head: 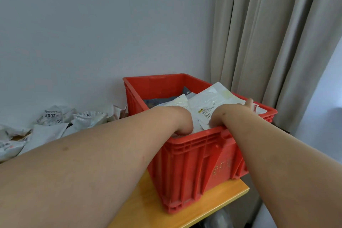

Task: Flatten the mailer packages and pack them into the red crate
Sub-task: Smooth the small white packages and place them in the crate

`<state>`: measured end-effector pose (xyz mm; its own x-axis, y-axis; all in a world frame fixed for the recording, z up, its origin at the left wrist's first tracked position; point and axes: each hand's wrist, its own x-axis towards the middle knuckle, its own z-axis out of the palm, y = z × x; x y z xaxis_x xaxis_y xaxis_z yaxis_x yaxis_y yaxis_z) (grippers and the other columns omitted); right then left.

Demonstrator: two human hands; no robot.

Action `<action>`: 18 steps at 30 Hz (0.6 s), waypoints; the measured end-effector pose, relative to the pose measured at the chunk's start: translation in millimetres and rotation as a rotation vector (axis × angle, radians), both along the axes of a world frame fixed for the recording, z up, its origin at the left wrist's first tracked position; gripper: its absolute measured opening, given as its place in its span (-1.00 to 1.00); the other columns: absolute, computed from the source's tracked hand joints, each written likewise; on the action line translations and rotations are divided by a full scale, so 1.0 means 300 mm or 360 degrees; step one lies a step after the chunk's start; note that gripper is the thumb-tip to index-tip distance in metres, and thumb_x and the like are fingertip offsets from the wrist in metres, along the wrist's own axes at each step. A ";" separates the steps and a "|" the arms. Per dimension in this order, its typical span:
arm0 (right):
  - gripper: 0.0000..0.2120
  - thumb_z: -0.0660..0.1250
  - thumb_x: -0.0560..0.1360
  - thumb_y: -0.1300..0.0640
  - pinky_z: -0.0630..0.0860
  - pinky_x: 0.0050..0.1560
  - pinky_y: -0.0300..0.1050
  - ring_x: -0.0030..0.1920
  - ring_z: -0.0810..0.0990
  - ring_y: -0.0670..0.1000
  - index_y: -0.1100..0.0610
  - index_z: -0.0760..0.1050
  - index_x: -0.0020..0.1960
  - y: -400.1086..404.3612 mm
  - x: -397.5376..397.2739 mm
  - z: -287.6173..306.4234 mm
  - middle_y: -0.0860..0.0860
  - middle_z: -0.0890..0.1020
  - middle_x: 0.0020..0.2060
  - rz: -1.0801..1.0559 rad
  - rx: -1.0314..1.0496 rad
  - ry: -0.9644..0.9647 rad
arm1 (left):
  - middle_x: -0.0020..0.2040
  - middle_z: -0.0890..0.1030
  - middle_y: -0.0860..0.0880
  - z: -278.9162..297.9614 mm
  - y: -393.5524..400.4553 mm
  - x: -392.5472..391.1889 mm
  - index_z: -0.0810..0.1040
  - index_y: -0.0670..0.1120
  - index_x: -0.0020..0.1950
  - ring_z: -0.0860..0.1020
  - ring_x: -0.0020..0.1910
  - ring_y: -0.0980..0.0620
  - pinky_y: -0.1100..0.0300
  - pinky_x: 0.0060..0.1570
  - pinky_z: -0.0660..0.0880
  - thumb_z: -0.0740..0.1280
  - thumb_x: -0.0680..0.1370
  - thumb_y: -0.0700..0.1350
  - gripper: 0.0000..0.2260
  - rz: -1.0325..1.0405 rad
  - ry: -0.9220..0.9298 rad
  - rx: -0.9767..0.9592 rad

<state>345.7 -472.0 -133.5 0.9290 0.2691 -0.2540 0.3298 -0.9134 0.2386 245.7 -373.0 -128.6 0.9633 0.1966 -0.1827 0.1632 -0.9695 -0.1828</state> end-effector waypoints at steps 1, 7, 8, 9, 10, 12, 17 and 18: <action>-0.73 0.27 0.58 -0.01 0.36 0.31 0.13 0.08 0.53 0.11 0.09 0.49 0.22 0.007 -0.010 0.003 0.08 0.68 0.06 0.0045 -0.0032 0.0175 | 0.36 0.49 -0.13 -0.001 -0.001 0.000 0.42 -0.12 0.42 0.48 0.27 -0.11 0.15 -0.02 0.33 0.10 0.68 -0.07 -0.65 -0.0009 0.0029 -0.0021; -0.84 0.37 0.54 0.05 0.41 -0.42 -0.29 -0.59 0.47 -0.04 0.13 0.52 -0.13 0.023 -0.009 0.021 0.03 0.58 -0.52 -0.0048 -0.0043 0.0375 | 0.33 0.49 -0.05 -0.010 0.016 0.014 0.44 -0.02 0.40 0.48 0.23 -0.10 -0.01 0.10 0.40 0.11 0.64 -0.05 -0.66 0.0040 0.0059 0.0066; -0.81 0.45 0.44 0.03 0.48 -0.28 -0.23 -0.50 0.52 0.00 0.12 0.55 -0.07 0.032 -0.005 0.018 0.02 0.58 -0.53 -0.0097 -0.0091 0.0402 | 0.34 0.49 -0.05 -0.010 0.024 0.014 0.43 0.00 0.39 0.46 0.27 -0.11 -0.07 0.17 0.38 0.10 0.63 -0.05 -0.66 0.0046 0.0061 0.0089; -0.61 0.52 0.27 0.00 0.52 -0.07 -0.13 -0.32 0.56 0.07 0.10 0.57 0.04 0.040 0.003 0.010 0.05 0.62 -0.43 -0.0112 -0.0174 0.0408 | 0.35 0.47 -0.06 -0.011 0.029 0.015 0.42 0.00 0.40 0.45 0.29 -0.12 -0.09 0.21 0.38 0.10 0.63 -0.05 -0.65 0.0037 0.0077 0.0104; -0.41 0.52 0.15 0.00 0.47 0.16 0.01 -0.11 0.55 0.16 0.06 0.55 0.17 0.045 0.000 0.005 0.09 0.65 -0.23 -0.0120 -0.0183 0.0351 | 0.37 0.46 -0.09 -0.011 0.030 0.015 0.40 -0.04 0.43 0.44 0.31 -0.14 -0.07 0.22 0.38 0.09 0.63 -0.07 -0.63 0.0016 0.0106 0.0118; -0.38 0.40 0.29 -0.02 0.27 0.38 0.17 0.24 0.45 0.22 -0.02 0.44 0.35 0.053 0.003 -0.004 0.09 0.51 0.23 -0.0117 -0.0062 -0.0023 | 0.43 0.41 -0.15 -0.011 0.024 0.019 0.31 -0.12 0.50 0.41 0.35 -0.16 0.01 0.18 0.39 0.10 0.63 -0.15 -0.59 -0.0039 0.0181 0.0150; -0.51 0.19 0.56 0.02 0.37 0.37 0.16 0.32 0.45 0.17 0.08 0.35 0.47 0.131 0.000 0.005 0.08 0.49 0.34 0.0135 0.0261 -0.0110 | 0.52 0.28 -0.17 -0.004 0.026 0.030 0.11 -0.13 0.58 0.32 0.43 -0.18 0.02 0.27 0.34 0.19 0.62 -0.23 -0.46 -0.0040 0.0200 0.0130; -0.51 0.18 0.56 0.03 0.38 0.36 0.17 0.33 0.45 0.17 0.10 0.32 0.48 0.150 -0.010 0.012 0.08 0.49 0.34 0.0209 0.0313 -0.0106 | 0.51 0.31 -0.13 -0.003 0.036 0.030 0.14 -0.11 0.57 0.33 0.43 -0.17 0.01 0.29 0.32 0.21 0.61 -0.21 -0.46 -0.0011 0.0139 0.0136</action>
<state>342.7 -426.9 -129.9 0.8958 0.4268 -0.1243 0.4382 -0.8948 0.0854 254.5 -362.1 -129.6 0.9459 0.2084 -0.2487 0.1364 -0.9509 -0.2779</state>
